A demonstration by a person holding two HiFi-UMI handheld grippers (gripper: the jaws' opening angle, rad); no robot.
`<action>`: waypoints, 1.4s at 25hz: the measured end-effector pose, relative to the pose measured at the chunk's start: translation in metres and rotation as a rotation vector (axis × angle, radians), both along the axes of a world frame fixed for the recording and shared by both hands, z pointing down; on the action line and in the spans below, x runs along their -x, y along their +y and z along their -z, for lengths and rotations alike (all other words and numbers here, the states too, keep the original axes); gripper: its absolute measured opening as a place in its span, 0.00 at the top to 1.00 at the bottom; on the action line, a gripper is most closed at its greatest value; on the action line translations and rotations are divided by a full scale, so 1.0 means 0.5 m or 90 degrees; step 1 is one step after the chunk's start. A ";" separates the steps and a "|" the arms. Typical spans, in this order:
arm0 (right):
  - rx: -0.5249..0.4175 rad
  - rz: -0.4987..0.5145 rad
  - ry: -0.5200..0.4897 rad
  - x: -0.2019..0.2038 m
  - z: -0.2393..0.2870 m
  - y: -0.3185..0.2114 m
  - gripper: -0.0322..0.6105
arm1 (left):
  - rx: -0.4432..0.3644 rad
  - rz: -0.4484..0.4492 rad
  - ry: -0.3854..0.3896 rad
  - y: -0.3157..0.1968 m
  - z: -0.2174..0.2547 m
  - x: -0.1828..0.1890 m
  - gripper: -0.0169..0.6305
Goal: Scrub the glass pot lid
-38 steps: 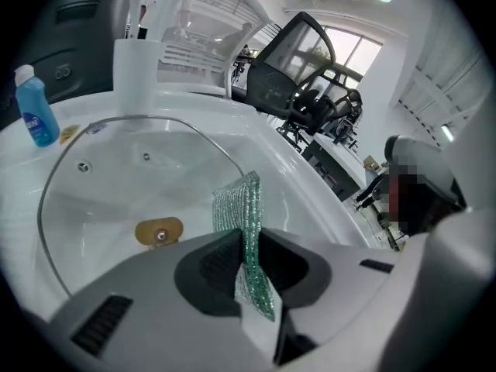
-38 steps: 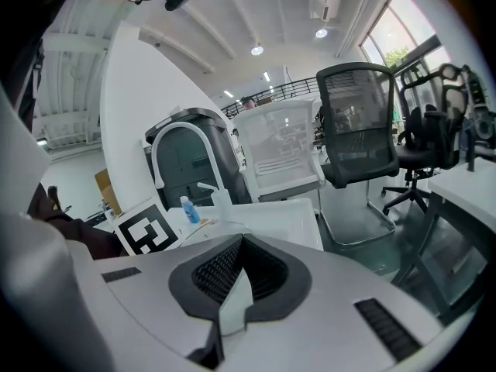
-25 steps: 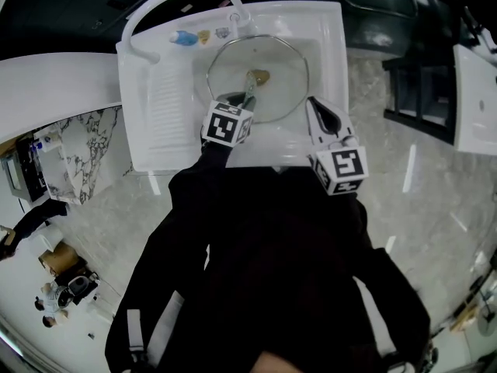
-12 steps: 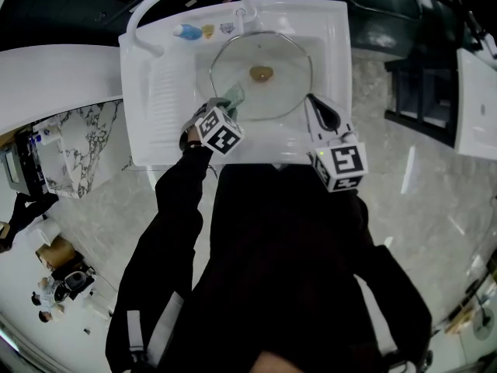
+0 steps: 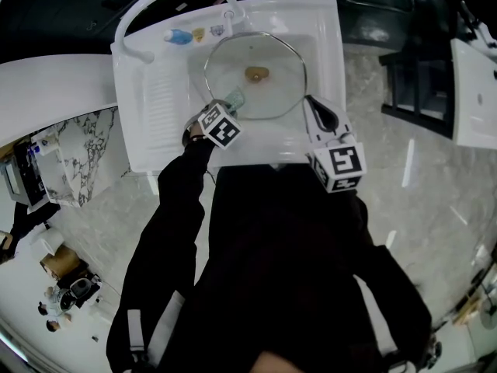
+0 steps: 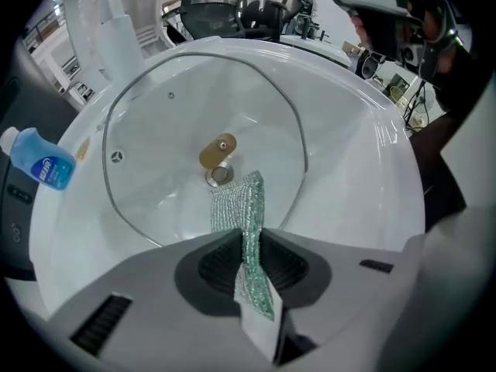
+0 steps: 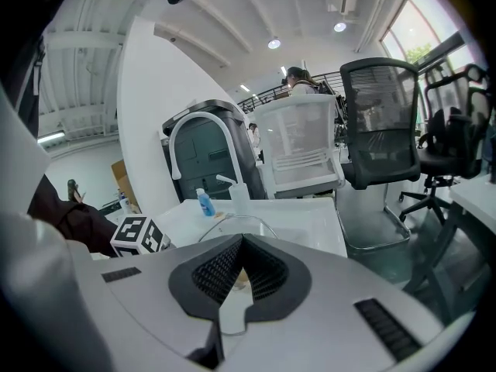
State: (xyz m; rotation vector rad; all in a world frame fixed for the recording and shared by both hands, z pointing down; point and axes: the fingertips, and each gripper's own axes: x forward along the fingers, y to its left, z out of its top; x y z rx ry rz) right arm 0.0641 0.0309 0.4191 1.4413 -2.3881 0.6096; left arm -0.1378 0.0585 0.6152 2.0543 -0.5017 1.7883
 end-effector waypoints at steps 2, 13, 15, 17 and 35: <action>0.001 -0.003 0.001 -0.005 -0.002 0.002 0.95 | 0.015 0.002 0.006 0.002 -0.009 -0.004 0.87; 0.015 -0.022 0.004 -0.023 -0.008 0.014 0.95 | 0.065 0.002 0.021 0.019 -0.041 -0.028 0.87; 0.015 -0.025 0.002 -0.025 -0.007 0.014 0.95 | 0.074 0.007 0.028 0.020 -0.043 -0.033 0.87; 0.014 -0.033 0.000 -0.028 -0.007 0.013 0.95 | 0.076 0.004 0.028 0.021 -0.045 -0.037 0.87; 0.024 -0.041 -0.002 -0.032 -0.020 0.020 0.95 | 0.113 -0.003 0.043 0.047 -0.063 -0.072 0.87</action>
